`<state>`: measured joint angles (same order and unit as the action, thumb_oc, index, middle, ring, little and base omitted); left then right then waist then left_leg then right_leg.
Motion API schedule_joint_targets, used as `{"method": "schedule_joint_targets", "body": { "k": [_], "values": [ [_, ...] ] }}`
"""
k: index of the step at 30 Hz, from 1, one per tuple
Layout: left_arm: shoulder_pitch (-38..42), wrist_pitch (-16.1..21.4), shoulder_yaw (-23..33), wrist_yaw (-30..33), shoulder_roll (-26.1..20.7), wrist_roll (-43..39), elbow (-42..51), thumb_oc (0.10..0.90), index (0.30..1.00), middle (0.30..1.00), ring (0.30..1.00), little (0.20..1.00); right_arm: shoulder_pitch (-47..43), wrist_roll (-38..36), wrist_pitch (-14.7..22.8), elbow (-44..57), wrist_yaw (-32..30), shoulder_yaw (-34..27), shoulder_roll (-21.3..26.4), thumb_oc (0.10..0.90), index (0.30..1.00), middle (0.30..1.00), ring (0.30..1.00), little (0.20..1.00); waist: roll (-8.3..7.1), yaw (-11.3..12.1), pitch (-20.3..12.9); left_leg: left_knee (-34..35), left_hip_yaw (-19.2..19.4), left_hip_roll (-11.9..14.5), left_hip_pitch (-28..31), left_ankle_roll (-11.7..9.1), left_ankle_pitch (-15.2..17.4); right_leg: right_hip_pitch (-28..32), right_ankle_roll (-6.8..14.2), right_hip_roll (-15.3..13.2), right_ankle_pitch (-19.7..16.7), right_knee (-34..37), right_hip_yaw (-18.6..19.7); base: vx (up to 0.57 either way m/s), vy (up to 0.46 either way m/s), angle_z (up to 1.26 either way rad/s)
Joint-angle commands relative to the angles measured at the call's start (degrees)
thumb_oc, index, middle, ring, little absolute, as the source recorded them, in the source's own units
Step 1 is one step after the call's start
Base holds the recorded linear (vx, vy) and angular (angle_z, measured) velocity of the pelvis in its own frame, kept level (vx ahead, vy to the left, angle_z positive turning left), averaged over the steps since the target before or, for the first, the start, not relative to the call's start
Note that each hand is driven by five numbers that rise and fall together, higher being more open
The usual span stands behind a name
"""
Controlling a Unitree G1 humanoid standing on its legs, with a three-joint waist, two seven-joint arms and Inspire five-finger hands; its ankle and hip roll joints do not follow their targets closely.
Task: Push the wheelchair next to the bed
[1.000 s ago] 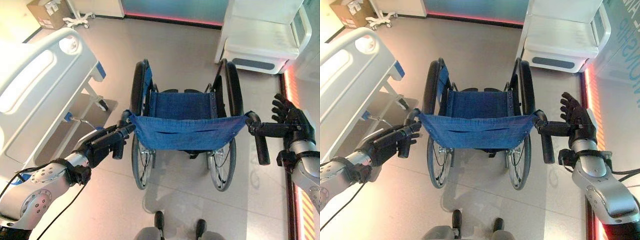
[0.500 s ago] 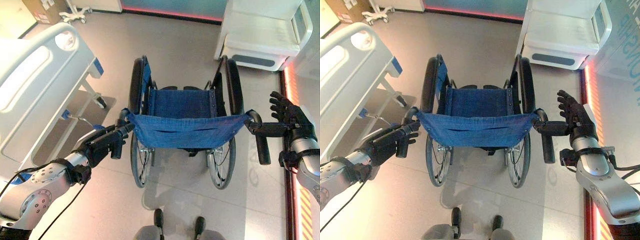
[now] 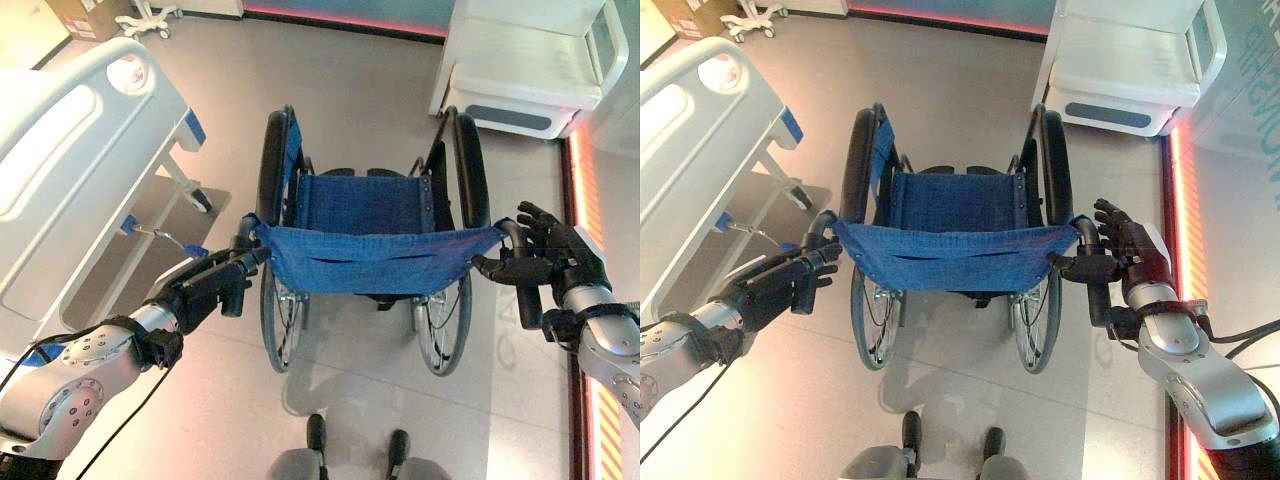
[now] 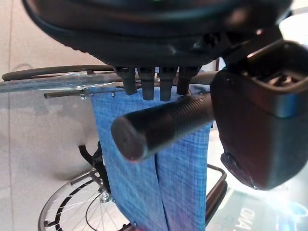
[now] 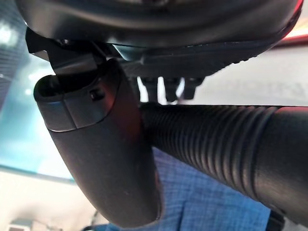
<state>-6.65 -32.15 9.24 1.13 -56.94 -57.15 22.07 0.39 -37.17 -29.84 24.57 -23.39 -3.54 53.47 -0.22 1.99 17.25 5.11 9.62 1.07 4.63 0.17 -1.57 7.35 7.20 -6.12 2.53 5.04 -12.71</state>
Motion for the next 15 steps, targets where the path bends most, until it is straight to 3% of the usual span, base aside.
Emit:
{"method": "schedule_joint_targets", "body": {
  "k": [1,12,13,14,15],
  "values": [
    [2.56,6.03,2.93,1.28,-4.00,-1.12,2.13,0.800,0.900,0.900,0.900,0.900,-1.27,1.84,-0.82,-3.94,-7.29,-0.60,4.50,0.800,0.900,0.900,0.900,0.900,0.09,-1.18,-1.72,-3.22,0.91,0.41,-1.92,-1.54,1.62,-4.06,0.65,1.06,-4.74,-1.06,1.36,0.00,0.000,0.00],
    [4.71,6.42,1.88,3.21,-5.53,-2.51,1.29,0.800,0.900,0.900,0.900,0.900,-4.45,-0.66,-4.51,-6.73,-7.98,2.53,5.59,0.800,0.900,0.900,0.900,0.900,0.06,-0.92,-0.43,-3.67,0.51,0.23,-2.88,-1.49,1.57,-4.86,0.47,0.93,-4.74,-1.54,1.41,0.00,-0.003,-0.03],
    [4.69,6.55,1.89,3.26,-5.54,-2.70,1.34,0.800,0.900,0.900,0.900,0.900,-4.56,-1.25,-5.00,-6.86,-8.07,2.64,5.70,0.761,0.841,0.841,0.841,0.841,0.02,-0.92,-0.37,-3.67,0.53,0.24,-2.90,-1.51,1.57,-4.93,0.49,0.93,-4.74,-1.61,1.40,0.00,0.000,0.00],
    [4.70,6.59,1.88,3.30,-5.54,-2.75,1.34,0.800,0.900,0.900,0.900,0.900,-4.60,-1.33,-5.13,-6.89,-8.07,2.68,5.73,0.761,0.841,0.841,0.841,0.841,0.01,-0.92,-0.36,-3.67,0.54,0.24,-2.91,-1.51,1.57,-4.96,0.50,0.93,-4.74,-1.63,1.40,0.00,0.000,0.00],
    [5.05,6.53,1.74,3.57,-5.62,-3.11,1.31,0.605,0.608,0.608,0.608,0.608,-4.80,-2.16,-6.07,-7.10,-7.94,2.92,5.85,0.601,0.601,0.601,0.601,0.601,-0.08,-0.94,-0.28,-3.64,0.56,0.24,-2.90,-1.51,1.58,-5.01,0.48,0.95,-4.74,-1.69,1.38,0.00,0.000,0.00]
  ]
}}
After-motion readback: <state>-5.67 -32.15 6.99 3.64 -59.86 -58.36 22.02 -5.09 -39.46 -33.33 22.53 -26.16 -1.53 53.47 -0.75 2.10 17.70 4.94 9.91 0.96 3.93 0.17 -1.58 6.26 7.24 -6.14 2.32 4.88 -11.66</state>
